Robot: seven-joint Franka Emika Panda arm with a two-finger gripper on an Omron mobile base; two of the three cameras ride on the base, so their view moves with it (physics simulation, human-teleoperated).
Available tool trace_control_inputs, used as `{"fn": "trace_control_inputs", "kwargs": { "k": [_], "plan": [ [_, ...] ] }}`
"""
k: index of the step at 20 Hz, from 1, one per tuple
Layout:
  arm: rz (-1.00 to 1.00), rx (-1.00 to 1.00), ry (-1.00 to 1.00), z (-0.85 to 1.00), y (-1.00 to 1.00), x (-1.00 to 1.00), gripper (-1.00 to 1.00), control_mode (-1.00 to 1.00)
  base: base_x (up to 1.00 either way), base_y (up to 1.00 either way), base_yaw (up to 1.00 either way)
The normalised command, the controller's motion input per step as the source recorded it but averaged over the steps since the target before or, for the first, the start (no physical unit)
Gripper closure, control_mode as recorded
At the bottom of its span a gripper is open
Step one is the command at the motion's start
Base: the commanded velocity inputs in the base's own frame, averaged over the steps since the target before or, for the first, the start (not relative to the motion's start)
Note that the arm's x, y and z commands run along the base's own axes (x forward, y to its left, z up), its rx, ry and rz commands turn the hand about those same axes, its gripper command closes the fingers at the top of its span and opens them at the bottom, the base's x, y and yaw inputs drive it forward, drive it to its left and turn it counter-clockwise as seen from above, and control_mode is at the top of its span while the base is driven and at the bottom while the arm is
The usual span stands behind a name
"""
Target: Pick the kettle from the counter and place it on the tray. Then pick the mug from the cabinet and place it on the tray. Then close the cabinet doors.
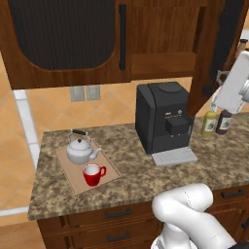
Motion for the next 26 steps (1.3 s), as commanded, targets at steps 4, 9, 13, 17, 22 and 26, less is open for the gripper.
{"fn": "trace_control_inputs", "kwargs": {
  "k": [4,9,13,17,22,26],
  "plan": [
    [-0.07,0.0,0.0,0.0,0.7,0.7,1.0,-1.0,0.0,0.0,0.0],
    [-0.21,0.0,0.01,0.0,0.65,0.77,1.0,-1.0,0.0,0.0,0.0],
    [-0.24,0.0,0.06,0.0,0.45,0.73,1.0,-1.0,0.0,0.0,0.0],
    [-0.23,0.0,0.05,0.0,0.33,0.8,1.0,-1.0,0.0,0.0,0.0],
    [-0.23,0.0,0.04,0.0,0.25,0.8,1.0,-1.0,0.0,0.0,0.0],
    [-0.2,0.0,0.05,0.0,0.07,0.68,1.0,-1.0,0.0,0.0,0.0]
  ]
}}
